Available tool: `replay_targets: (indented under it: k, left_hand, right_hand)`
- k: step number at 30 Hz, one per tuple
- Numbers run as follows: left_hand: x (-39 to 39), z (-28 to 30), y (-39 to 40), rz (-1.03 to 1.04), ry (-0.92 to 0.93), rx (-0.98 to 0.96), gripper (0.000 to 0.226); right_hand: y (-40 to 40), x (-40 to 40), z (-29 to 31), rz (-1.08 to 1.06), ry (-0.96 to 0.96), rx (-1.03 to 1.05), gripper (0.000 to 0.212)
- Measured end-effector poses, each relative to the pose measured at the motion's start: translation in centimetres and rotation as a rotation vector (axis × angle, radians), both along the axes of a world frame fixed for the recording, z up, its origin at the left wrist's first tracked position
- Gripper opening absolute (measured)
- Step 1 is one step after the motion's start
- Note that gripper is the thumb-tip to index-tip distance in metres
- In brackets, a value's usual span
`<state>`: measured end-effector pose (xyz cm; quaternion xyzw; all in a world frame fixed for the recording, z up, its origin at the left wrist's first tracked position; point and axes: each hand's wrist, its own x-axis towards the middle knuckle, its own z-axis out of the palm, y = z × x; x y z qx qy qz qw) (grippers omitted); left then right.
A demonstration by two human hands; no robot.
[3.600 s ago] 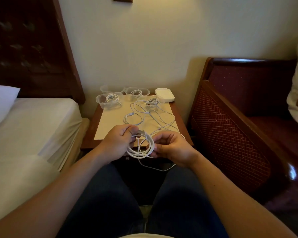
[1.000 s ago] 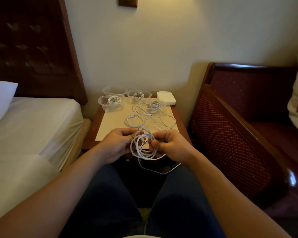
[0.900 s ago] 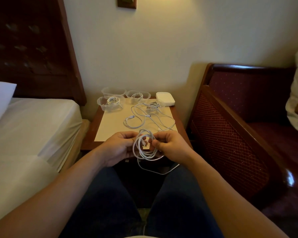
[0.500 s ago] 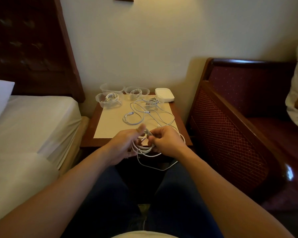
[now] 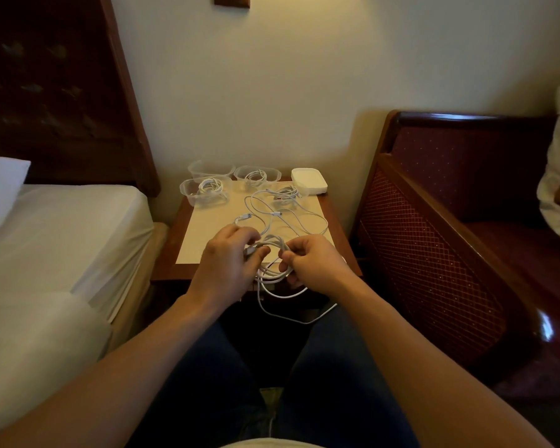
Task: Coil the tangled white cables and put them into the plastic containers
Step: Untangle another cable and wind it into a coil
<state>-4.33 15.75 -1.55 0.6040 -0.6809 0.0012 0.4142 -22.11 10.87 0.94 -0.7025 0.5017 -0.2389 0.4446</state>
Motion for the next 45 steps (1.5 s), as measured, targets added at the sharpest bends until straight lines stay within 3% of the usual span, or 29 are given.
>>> replay_targets:
  k: [4,8,10,12,16,22,27,29,32,36,38,42,45]
  left_hand:
    - [0.0,0.5,0.6,0.004,-0.147,-0.041,0.022]
    - [0.2,0.5,0.8,0.012,-0.133,0.009,0.016]
    - [0.0,0.4,0.9,0.019,-0.024,0.015,0.011]
    - [-0.3,0.1,1.4,0.031,0.083,0.019,0.008]
    - [-0.5,-0.2,1.6,0.022,0.285,0.029,0.009]
    - [-0.6,-0.1,1.4,-0.026,0.735,0.232,0.020]
    - [-1.3,-1.1,1.7,-0.021,1.037,0.352,0.029]
    - [-1.4,-1.5,1.5,0.016,0.934,0.324,0.026]
    - [-1.2,-2.2,1.0,0.076,0.602,0.229,0.017]
    - [-1.3,-2.0,0.0,0.083,0.506,0.225,0.013]
    - [-1.1,-1.6,-0.7,0.051,0.656,0.303,0.014]
    - [-1.3,0.2,-1.1,-0.102,1.290,0.496,0.012]
    - [-0.9,1.0,-1.6,-0.171,1.489,0.563,0.013]
  right_hand:
    - [0.1,-0.1,0.1,-0.002,0.005,-0.007,0.017]
    - [0.3,-0.4,-0.3,0.030,0.071,-0.068,0.018]
    - [0.4,-0.6,0.2,0.100,0.143,-0.109,0.044]
    - [0.5,-0.6,0.9,0.167,0.211,-0.149,0.056]
    - [0.7,-0.5,1.2,0.182,0.219,-0.182,0.039]
    - [1.0,-1.0,0.0,0.264,0.202,-0.268,0.022]
    - [0.9,-0.9,-0.7,0.247,0.146,-0.163,0.049]
    - [0.9,-0.8,-0.9,0.250,0.204,-0.149,0.050]
    - [0.9,-0.2,-1.4,0.252,0.289,-0.197,0.027]
    - [0.3,0.2,-2.2,0.144,0.326,-0.300,0.025]
    - [-0.5,-0.2,-2.2,0.132,0.304,-0.315,0.019]
    - [-2.2,-0.9,-1.7,0.130,-0.072,-0.074,0.022]
    - [-3.1,-1.1,-1.3,0.178,-0.165,-0.087,0.021]
